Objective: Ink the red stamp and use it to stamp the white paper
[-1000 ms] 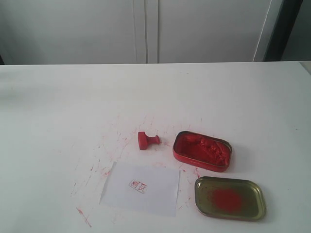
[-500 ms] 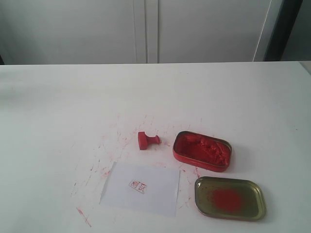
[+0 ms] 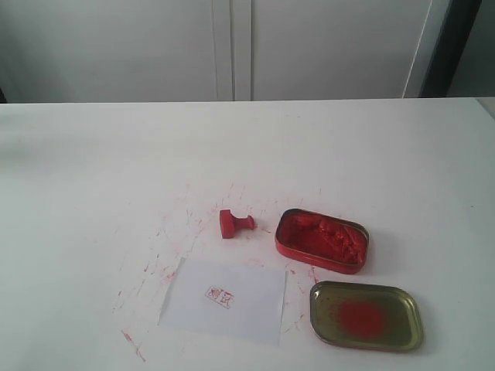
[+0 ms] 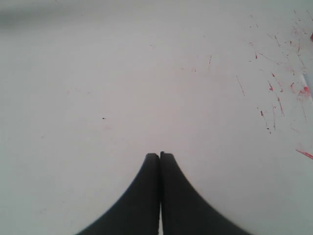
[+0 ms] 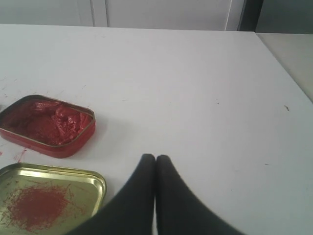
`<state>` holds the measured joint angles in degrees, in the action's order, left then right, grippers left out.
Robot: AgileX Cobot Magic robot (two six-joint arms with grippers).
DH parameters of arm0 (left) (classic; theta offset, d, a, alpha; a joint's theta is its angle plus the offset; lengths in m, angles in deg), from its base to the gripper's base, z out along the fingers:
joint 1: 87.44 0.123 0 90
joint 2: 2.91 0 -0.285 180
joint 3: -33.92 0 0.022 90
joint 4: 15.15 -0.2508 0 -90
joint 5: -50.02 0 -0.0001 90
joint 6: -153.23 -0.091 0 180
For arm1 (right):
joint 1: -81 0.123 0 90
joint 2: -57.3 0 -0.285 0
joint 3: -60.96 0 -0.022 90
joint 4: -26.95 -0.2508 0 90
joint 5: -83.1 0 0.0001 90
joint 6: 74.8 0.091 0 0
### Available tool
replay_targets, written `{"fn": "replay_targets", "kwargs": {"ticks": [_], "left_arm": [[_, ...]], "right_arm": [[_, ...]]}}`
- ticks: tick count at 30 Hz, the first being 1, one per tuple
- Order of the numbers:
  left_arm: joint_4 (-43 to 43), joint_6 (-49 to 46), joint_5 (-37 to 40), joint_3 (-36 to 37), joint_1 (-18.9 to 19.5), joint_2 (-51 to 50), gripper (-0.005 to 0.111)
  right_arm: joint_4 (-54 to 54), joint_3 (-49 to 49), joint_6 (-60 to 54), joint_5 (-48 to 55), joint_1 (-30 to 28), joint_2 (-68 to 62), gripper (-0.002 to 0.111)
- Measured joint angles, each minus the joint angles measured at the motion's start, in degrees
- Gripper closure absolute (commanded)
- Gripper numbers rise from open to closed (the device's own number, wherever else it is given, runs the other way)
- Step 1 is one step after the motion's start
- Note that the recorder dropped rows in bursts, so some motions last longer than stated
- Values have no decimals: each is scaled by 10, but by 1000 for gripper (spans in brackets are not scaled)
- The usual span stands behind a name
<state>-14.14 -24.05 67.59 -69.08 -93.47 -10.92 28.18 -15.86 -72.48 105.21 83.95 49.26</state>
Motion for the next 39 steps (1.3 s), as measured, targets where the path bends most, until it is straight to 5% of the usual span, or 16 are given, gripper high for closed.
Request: {"fn": "replay_targets", "kwargs": {"ticks": [39], "left_arm": [[0, 0, 0, 0, 0, 0, 107]], "right_arm": [[0, 0, 0, -12, 0, 0, 108]]}}
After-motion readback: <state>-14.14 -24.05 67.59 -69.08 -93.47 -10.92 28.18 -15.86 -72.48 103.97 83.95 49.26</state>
